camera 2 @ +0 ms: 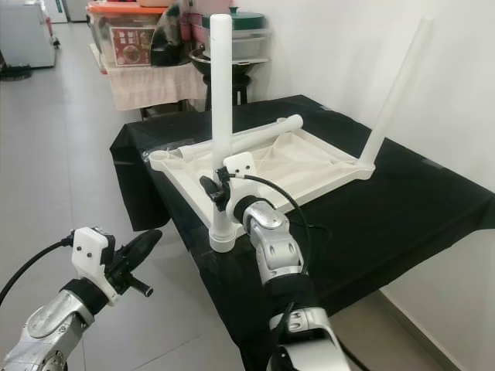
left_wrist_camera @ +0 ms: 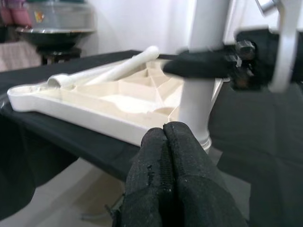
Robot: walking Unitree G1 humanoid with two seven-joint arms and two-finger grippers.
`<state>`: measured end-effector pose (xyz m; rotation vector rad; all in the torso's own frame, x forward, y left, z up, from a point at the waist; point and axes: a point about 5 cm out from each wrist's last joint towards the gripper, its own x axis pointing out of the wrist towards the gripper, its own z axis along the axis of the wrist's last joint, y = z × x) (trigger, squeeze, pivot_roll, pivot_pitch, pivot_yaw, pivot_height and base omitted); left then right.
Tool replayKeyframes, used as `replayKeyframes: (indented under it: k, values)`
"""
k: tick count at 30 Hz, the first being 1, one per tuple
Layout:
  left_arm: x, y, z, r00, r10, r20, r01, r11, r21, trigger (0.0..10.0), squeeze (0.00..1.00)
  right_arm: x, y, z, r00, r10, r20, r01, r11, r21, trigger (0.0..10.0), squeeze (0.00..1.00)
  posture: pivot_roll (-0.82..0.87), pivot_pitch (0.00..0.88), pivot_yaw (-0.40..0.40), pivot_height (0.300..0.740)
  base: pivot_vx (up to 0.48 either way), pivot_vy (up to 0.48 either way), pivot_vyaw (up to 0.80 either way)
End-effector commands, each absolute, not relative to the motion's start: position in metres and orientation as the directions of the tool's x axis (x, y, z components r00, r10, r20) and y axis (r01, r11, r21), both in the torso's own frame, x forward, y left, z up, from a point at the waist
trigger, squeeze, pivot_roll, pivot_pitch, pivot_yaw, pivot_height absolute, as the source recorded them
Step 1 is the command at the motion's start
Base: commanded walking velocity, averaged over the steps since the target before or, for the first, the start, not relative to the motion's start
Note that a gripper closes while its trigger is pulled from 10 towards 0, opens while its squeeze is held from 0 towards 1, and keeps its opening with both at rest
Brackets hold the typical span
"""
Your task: Building children table
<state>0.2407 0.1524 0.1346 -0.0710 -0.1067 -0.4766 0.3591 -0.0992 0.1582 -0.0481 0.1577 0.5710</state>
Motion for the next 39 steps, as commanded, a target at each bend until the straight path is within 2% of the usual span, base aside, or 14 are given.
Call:
replayKeyframes:
  k: [1,4,5,6,7,11,17,18,22,23,31,36,37,39]
  values:
    - [0.24,0.154,0.135,0.883,-0.456,0.11,0.462,0.886,-0.03,10.0,0.0,0.36,-0.097,0.162,0.811,0.567,-0.145,-0.571,0.821,0.015,10.0,1.0,0.02,0.0,-0.033,0.74,0.0,0.0,0.0]
    - [0.24,0.154,0.135,0.881,-0.46,0.108,0.466,0.885,-0.03,10.0,0.0,0.362,-0.095,0.174,0.754,0.65,-0.092,-0.653,0.757,-0.007,10.0,1.0,0.02,0.0,-0.03,0.74,0.0,0.0,0.0]
    - [0.24,0.154,0.135,0.88,-0.463,0.107,0.469,0.883,-0.031,10.0,0.0,0.361,-0.094,0.185,0.668,0.742,-0.064,-0.744,0.665,-0.056,10.0,0.74,0.03,0.0,-0.031,0.74,0.0,0.0,0.0]
    - [0.24,0.154,0.135,0.88,-0.463,0.107,0.469,0.883,-0.031,10.0,0.0,0.361,-0.094,0.185,0.668,0.742,-0.064,-0.744,0.665,-0.056,10.0,0.74,0.03,0.0,-0.031,0.74,0.0,0.0,0.0]
    - [0.24,0.154,0.135,0.878,-0.466,0.107,0.471,0.881,-0.031,10.0,0.0,0.361,-0.097,0.191,0.581,0.81,-0.078,-0.814,0.574,-0.094,10.0,0.0,0.03,0.0,-0.032,0.74,0.0,0.0,0.0]
    - [0.237,0.152,0.136,0.878,-0.467,0.109,0.472,0.881,-0.032,10.0,0.0,0.369,-0.102,0.201,0.386,0.909,-0.159,-0.921,0.367,-0.133,10.0,0.0,0.05,0.0,-0.043,0.74,0.0,0.0,0.0]
    - [0.234,0.152,0.137,0.879,-0.464,0.109,0.47,0.882,-0.032,10.0,0.0,0.377,-0.096,0.212,0.322,0.933,-0.161,-0.946,0.309,-0.096,10.0,0.0,0.08,0.0,-0.049,0.74,0.0,0.0,0.0]
    - [0.232,0.152,0.137,0.879,-0.464,0.108,0.47,0.882,-0.033,10.0,0.0,0.379,-0.094,0.215,0.315,0.935,-0.163,-0.949,0.304,-0.088,2.0,0.0,0.09,0.0,-0.051,0.74,0.0,0.0,0.0]
    - [0.232,0.152,0.137,0.879,-0.464,0.108,0.469,0.882,-0.034,10.0,0.0,0.38,-0.094,0.216,0.313,0.935,-0.165,-0.949,0.303,-0.085,2.0,0.0,0.09,0.0,-0.052,0.74,0.0,0.0,0.0]
    - [0.23,0.152,0.137,0.88,-0.464,0.107,0.469,0.882,-0.035,10.0,0.0,0.382,-0.095,0.215,0.321,0.93,-0.18,-0.947,0.311,-0.08,0.0,0.0,0.09,0.0,-0.052,0.74,0.0,0.0,0.0]
    - [0.228,0.153,0.138,0.881,-0.462,0.103,0.468,0.883,-0.04,10.0,0.0,0.385,-0.11,0.206,0.359,0.912,-0.197,-0.933,0.356,-0.053,0.0,0.0,0.08,0.0,-0.053,0.74,0.0,0.0,0.0]
    - [0.231,0.154,0.138,0.883,-0.457,0.108,0.463,0.885,-0.041,10.0,0.0,0.386,-0.129,0.175,0.615,0.752,-0.235,-0.783,0.618,-0.071,0.0,0.0,0.07,0.0,-0.063,0.74,0.0,0.0,0.0]
    - [0.232,0.155,0.138,0.884,-0.456,0.108,0.462,0.886,-0.04,10.0,0.0,0.383,-0.123,0.162,0.761,0.611,-0.216,-0.628,0.778,-0.014,0.0,0.0,0.06,0.0,-0.059,0.74,0.0,0.0,0.0]
    - [0.232,0.156,0.138,0.884,-0.455,0.109,0.461,0.887,-0.039,10.0,0.0,0.379,-0.122,0.153,0.846,0.485,-0.223,-0.491,0.871,0.031,0.0,0.0,0.06,0.0,-0.055,0.74,0.0,0.0,0.0]
